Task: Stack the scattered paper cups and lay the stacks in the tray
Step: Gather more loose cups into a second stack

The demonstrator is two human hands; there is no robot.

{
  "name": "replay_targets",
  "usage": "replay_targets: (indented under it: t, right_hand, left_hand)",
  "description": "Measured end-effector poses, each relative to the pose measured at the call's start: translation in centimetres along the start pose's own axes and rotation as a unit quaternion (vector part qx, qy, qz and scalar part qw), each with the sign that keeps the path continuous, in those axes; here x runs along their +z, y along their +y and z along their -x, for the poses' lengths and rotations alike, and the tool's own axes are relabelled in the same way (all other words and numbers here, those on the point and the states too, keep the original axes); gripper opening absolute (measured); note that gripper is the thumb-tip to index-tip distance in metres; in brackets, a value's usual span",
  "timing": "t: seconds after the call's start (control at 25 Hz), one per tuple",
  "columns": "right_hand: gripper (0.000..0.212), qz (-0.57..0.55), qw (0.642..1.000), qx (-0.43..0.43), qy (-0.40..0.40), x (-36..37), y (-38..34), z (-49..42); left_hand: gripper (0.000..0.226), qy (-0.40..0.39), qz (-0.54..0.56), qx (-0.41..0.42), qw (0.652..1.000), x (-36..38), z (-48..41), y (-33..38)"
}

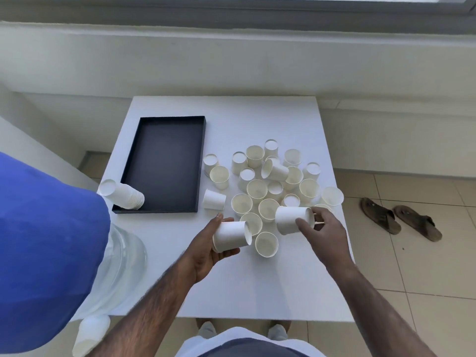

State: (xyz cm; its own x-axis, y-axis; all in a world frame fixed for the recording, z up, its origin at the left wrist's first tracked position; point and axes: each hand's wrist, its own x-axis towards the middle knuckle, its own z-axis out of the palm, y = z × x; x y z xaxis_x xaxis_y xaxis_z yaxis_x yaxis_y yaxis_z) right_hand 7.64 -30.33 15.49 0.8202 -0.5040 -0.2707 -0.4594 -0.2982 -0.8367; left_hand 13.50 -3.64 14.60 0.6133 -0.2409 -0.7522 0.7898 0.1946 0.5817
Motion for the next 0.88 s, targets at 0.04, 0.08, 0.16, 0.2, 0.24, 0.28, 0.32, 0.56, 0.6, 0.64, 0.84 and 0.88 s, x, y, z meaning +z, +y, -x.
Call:
replay_targets:
  t: [0.04,0.08,0.16,0.2,0.24,0.28,0.32,0.56,0.6,0.64,0.84,0.88]
  right_hand:
    - [0.029,-0.072,0.996,-0.001,-0.045,-0.3,-1.2,0.6]
    - [0.028,-0.113,0.989,-0.004,-0.094,-0.2,-2.3,1.1]
    - [0.031,-0.111,0.981,-0.021,-0.157,0.4,-3.9,1.5]
    - [0.033,-0.093,0.98,-0.03,-0.172,1.0,-4.4,1.6]
    - [0.035,-0.074,0.98,-0.04,-0.182,1.6,-4.7,1.6]
    - [0.038,-0.058,0.979,-0.048,-0.19,2.3,-4.8,1.6]
    - [0.041,-0.046,0.977,-0.057,-0.202,3.0,-4.8,1.6]
    - [0.025,-0.016,0.987,-0.099,-0.126,5.2,-2.3,-2.1]
    - [0.03,0.067,0.988,-0.127,-0.065,4.9,-1.2,-4.3]
    - [0.036,0.187,0.97,-0.152,-0.028,4.5,-0.1,-6.5]
    - [0.06,0.494,0.842,-0.132,-0.17,4.1,3.1,-12.9]
    - [0.062,0.509,0.828,-0.135,-0.192,4.2,3.5,-13.3]
  left_hand:
    - [0.049,-0.002,0.005,-0.002,1.0,0.3,-0.2,0.2]
    - [0.05,-0.004,0.007,-0.004,1.0,0.7,-0.3,0.4]
    - [0.051,-0.01,0.012,-0.004,1.0,1.5,-0.6,0.7]
    - [0.051,-0.013,0.011,-0.002,1.0,2.0,-0.6,0.8]
    - [0.05,-0.021,0.009,-0.001,1.0,2.3,-0.7,0.9]
    - [0.051,-0.033,0.008,-0.001,0.999,2.7,-0.7,1.0]
    - [0.052,-0.046,0.012,-0.004,0.999,3.0,-0.5,1.0]
    - [0.046,-0.021,0.018,-0.014,1.0,2.5,-0.3,0.7]
    - [0.045,-0.011,0.024,-0.016,1.0,2.1,-0.3,0.5]
    - [0.044,0.0,0.032,-0.018,0.999,1.6,-0.3,0.4]
    - [0.041,0.023,0.042,-0.013,0.999,0.4,0.2,0.1]
    - [0.04,0.026,0.042,-0.011,0.999,0.3,0.2,0.1]
